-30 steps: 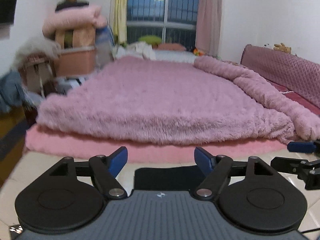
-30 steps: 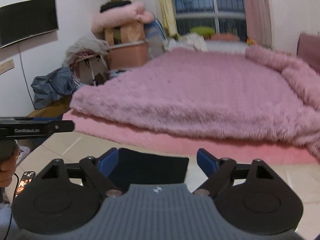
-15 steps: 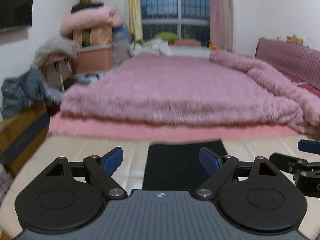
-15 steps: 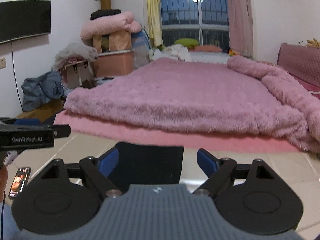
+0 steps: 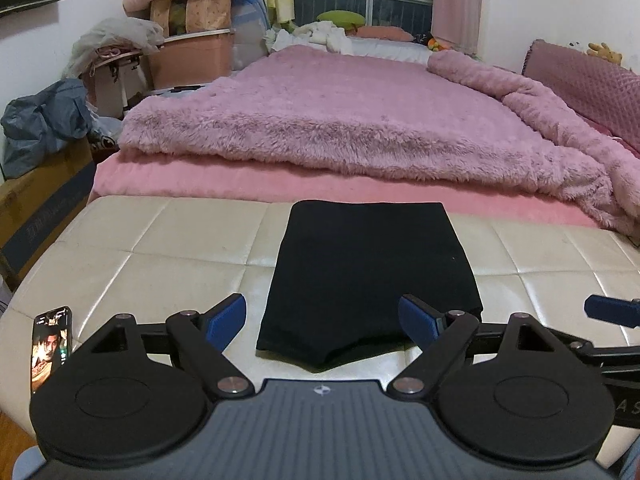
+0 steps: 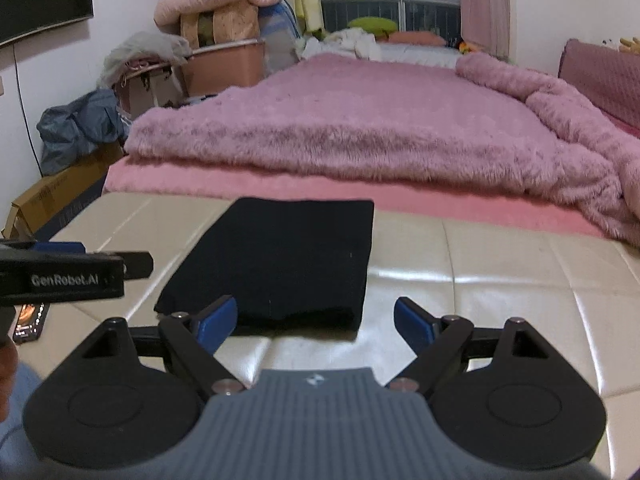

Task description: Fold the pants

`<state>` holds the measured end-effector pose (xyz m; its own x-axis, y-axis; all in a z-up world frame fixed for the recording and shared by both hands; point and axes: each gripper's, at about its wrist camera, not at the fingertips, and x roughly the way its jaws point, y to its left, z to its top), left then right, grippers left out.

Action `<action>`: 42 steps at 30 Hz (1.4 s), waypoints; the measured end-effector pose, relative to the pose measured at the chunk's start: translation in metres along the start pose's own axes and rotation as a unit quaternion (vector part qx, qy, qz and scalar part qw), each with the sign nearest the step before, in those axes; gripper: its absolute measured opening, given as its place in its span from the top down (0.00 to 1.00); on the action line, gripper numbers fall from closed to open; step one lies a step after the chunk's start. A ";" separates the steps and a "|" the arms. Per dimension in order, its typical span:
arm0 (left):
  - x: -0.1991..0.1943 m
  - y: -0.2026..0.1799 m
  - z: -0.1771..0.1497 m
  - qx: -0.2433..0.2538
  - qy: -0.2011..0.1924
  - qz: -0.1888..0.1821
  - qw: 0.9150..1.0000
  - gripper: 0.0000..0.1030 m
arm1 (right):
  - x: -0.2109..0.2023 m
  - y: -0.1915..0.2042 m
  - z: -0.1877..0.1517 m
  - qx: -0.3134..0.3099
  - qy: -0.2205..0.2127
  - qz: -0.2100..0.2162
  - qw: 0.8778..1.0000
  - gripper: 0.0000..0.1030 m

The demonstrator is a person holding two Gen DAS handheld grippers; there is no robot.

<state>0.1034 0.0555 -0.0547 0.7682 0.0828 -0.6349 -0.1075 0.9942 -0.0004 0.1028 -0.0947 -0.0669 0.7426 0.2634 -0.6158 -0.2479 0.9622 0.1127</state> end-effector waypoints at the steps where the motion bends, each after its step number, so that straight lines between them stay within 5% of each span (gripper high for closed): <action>1: 0.000 -0.001 -0.001 0.003 0.001 0.001 1.000 0.03 | 0.001 -0.001 -0.002 0.002 0.002 -0.001 1.000 0.20; 42: 0.001 -0.013 -0.006 0.018 0.017 -0.001 1.000 0.03 | 0.001 -0.006 -0.011 0.019 0.019 -0.007 1.000 0.20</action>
<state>0.1016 0.0421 -0.0603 0.7463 0.0784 -0.6609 -0.0825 0.9963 0.0250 0.0981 -0.1005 -0.0767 0.7208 0.2478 -0.6473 -0.2140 0.9679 0.1322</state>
